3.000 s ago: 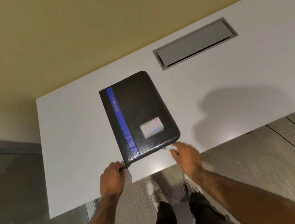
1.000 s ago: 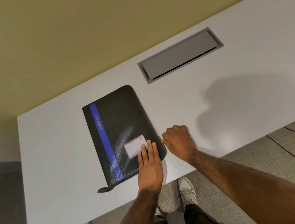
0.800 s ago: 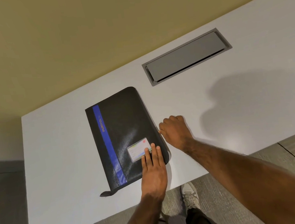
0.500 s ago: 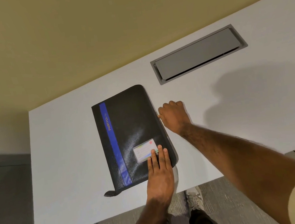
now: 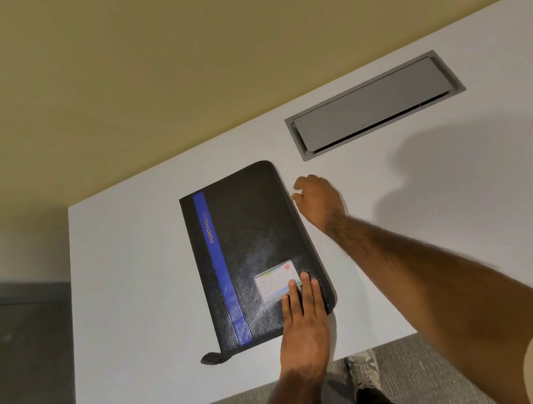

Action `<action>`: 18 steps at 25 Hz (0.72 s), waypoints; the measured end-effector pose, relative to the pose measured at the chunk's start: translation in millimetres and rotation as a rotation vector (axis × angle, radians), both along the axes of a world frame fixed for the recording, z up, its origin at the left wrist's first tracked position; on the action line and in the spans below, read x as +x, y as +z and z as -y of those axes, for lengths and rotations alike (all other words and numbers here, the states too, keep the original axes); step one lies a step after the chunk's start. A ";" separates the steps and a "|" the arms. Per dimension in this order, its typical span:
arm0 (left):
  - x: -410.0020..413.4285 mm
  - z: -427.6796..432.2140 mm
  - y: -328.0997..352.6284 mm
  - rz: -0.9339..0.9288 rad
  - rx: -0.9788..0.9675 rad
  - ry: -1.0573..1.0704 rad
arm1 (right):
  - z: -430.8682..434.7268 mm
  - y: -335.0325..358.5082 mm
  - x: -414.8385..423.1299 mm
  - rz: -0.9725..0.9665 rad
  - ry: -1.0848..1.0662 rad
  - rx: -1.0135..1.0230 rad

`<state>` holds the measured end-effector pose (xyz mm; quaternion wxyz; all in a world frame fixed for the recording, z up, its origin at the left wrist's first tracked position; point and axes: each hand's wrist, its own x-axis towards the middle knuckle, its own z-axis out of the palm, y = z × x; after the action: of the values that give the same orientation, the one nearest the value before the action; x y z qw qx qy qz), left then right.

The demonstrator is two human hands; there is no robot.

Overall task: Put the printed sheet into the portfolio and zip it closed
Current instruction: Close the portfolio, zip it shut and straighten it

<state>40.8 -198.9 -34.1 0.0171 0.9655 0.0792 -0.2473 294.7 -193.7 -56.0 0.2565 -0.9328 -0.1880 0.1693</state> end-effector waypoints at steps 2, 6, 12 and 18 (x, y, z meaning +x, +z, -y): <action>-5.4 -3.0 8.8 0.089 -0.026 0.009 | 2.9 1.3 -12.3 -0.205 -0.225 0.214; 9.8 -27.5 37.8 0.140 -0.216 -0.101 | 4.4 12.3 -30.6 -0.550 -0.446 0.360; 109.8 -132.3 78.3 0.272 -0.122 0.022 | -6.1 27.5 -39.9 -0.613 -0.464 0.280; 212.2 -143.0 68.1 0.165 0.008 -0.098 | -15.6 19.8 -41.1 -0.573 -0.543 0.312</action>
<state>253.0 -55.9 33.9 0.0078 0.9854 0.0313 -0.1671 253.6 -178.1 -36.2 0.4717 -0.8139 0.1200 0.3174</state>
